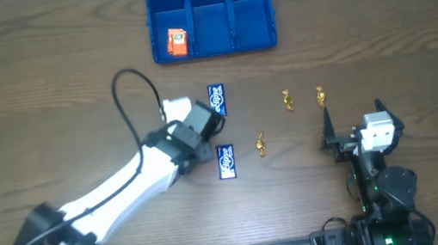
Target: Sort Candies Into Trays
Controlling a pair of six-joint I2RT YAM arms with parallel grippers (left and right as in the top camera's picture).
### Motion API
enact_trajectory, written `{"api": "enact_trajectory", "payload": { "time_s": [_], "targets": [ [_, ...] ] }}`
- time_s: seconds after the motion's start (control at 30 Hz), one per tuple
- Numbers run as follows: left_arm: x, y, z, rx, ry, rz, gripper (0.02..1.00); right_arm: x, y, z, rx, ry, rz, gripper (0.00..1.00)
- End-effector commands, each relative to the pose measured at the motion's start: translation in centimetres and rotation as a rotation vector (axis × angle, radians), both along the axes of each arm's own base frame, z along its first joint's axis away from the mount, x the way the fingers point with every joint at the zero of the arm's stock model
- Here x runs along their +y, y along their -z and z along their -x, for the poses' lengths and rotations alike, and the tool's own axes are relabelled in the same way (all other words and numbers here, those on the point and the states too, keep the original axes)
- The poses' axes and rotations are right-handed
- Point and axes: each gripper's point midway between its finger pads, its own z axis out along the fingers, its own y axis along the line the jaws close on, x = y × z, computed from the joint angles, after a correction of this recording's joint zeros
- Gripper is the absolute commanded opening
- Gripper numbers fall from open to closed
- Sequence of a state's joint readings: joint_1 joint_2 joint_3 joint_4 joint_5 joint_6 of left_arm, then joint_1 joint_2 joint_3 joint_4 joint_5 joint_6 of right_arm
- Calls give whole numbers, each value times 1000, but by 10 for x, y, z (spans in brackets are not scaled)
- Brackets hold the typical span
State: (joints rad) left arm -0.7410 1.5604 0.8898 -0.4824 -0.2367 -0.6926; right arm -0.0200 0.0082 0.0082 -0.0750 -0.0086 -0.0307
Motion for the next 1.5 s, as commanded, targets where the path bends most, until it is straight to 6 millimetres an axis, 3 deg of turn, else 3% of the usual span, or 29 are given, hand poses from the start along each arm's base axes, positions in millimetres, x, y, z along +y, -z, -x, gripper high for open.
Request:
{"api": "enact_trajectory", "payload": {
  "time_s": [0.03,0.13,0.23,0.33,0.43,0.63,0.8,0.87,0.93,1.0,1.13,1.27,1.33,1.4,1.5],
  "targets": [
    [-10,-145,-77,-343,-12,1,336,3,1,0,5,-14,7,998],
    [-14,-207,-123,-449,13,-11,340,3,1,0,5,-14,7,1000],
    [-1,-221,-175,-434,-45,-16,347,3,1,0,5,-14,7,998],
    [-2,-193,-209,-348,-31,13,347,3,1,0,5,-14,7,1000],
    [-4,-158,-226,-277,-23,29,358,3,1,0,5,-14,7,998],
    [-2,-100,-238,-171,-28,17,367,3,1,0,5,-14,7,998],
    [-4,-92,-238,-154,-22,27,371,3,1,0,5,-14,7,998],
    [-4,-92,-238,-153,-21,26,492,3,1,0,5,-14,7,998],
    [-3,-93,-238,-157,-23,22,673,3,1,0,5,-14,7,998],
    [-1,-105,-237,-176,-28,25,807,3,1,0,5,-14,7,998],
    [-5,-154,-224,-250,-26,57,833,3,1,0,5,-14,7,1000],
    [-34,-212,-189,-361,17,42,836,3,1,0,5,-14,7,998],
    [-62,-238,-151,-395,62,56,840,3,1,0,5,-14,7,998],
    [-83,-245,-124,-385,105,82,842,3,1,0,5,-14,7,1000],
    [-111,-231,-87,-338,145,103,849,3,1,0,5,-14,7,998]
  ]
}}
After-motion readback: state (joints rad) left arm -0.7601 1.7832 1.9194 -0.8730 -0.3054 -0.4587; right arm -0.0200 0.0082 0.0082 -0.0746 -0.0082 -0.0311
